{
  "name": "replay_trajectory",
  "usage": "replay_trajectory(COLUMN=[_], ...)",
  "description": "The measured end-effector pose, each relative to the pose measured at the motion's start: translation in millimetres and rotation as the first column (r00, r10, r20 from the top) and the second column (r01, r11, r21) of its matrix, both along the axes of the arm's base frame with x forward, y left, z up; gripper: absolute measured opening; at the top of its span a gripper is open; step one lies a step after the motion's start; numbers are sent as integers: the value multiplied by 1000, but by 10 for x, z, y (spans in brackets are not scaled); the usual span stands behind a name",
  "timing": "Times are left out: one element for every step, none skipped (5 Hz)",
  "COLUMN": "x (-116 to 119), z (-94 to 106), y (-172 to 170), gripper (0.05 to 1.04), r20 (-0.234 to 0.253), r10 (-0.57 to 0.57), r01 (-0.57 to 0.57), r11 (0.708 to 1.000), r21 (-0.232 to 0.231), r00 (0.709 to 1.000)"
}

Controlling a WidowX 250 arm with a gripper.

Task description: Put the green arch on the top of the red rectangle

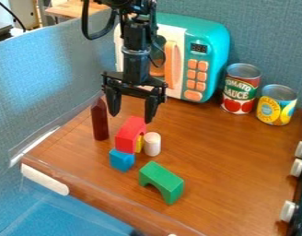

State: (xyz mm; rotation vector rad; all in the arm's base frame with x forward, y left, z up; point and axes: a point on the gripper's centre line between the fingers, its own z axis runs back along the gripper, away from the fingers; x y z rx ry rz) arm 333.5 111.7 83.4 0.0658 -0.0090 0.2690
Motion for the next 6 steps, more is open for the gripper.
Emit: replay_trajectory(x=[-18,-207,-210,-222,-174,-154], z=[-116,-142,-73,-66,-98,-298], y=[-11,-212,-430,-538,-670,-728], gripper=[1000,1000,1000,1000,1000,1000], r20=[-19,23,51,45,54,-8], r10=[14,197,280,356,524,720], r01=[-14,-196,-280,-357,-526,-718], r11=[1000,980,960,934,850,693], r21=[-9,-31,-3,20,33,62], r00=[1000,980,959,933,850,694])
